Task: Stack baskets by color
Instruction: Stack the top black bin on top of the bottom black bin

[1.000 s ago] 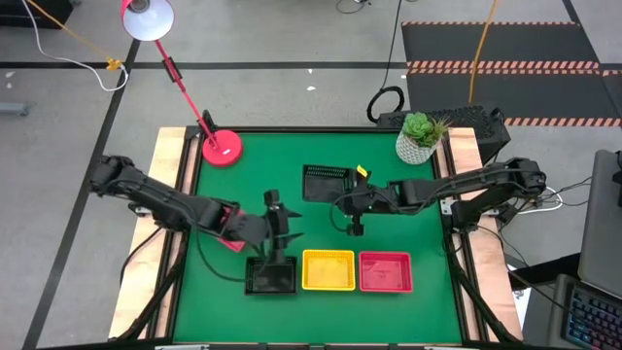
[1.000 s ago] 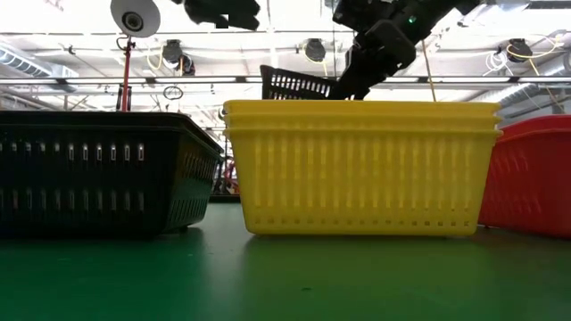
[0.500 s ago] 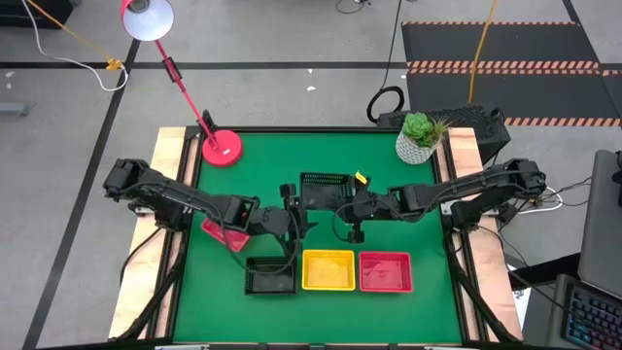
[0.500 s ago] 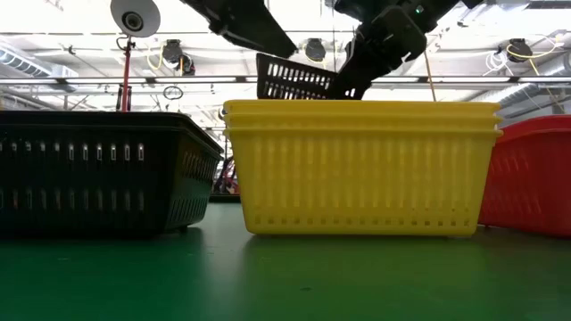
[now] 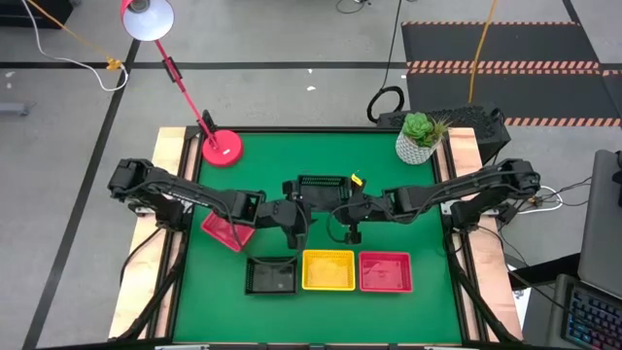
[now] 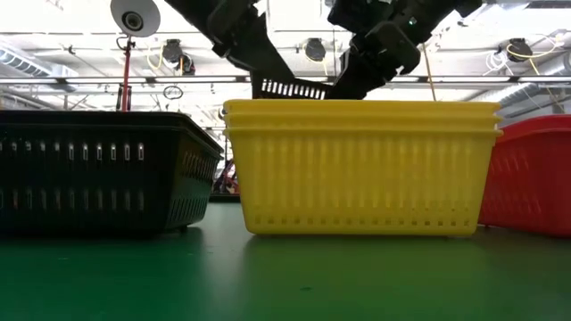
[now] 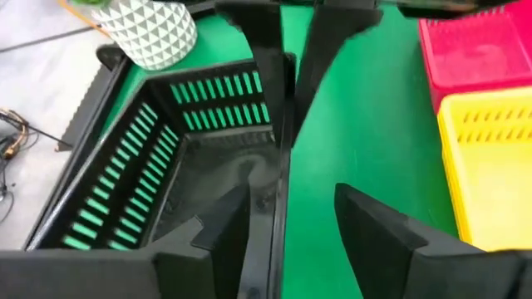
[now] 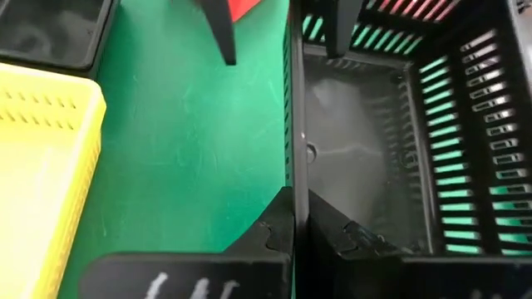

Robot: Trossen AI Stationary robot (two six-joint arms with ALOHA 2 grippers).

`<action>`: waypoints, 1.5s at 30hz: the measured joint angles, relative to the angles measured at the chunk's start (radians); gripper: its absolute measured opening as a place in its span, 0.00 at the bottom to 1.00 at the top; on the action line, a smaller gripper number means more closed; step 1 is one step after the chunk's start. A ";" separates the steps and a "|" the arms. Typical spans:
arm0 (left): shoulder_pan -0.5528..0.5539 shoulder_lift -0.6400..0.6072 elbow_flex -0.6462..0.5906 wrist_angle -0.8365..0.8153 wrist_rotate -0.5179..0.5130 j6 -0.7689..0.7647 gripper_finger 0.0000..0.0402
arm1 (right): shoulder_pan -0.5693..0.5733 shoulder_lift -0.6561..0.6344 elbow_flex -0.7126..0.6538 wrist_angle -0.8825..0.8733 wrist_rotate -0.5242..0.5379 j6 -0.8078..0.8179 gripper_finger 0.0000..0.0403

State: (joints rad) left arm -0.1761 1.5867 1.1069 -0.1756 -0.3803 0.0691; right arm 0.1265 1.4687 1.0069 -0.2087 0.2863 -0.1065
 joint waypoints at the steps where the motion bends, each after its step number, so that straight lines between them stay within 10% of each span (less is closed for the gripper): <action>1: 0.002 0.000 0.000 -0.010 0.006 0.000 0.43 | 0.000 0.001 0.000 0.002 -0.001 -0.007 0.00; 26: 0.040 -0.001 0.000 -0.053 0.068 0.017 0.05 | 0.005 0.004 0.000 0.018 -0.003 -0.045 0.02; 45: 0.031 -0.011 -0.002 -0.090 0.061 0.031 0.04 | 0.105 -0.099 0.000 0.149 0.030 -0.098 0.53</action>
State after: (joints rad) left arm -0.1448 1.5761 1.1053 -0.2659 -0.3194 0.0998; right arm 0.2310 1.3698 1.0069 -0.0594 0.3168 -0.2047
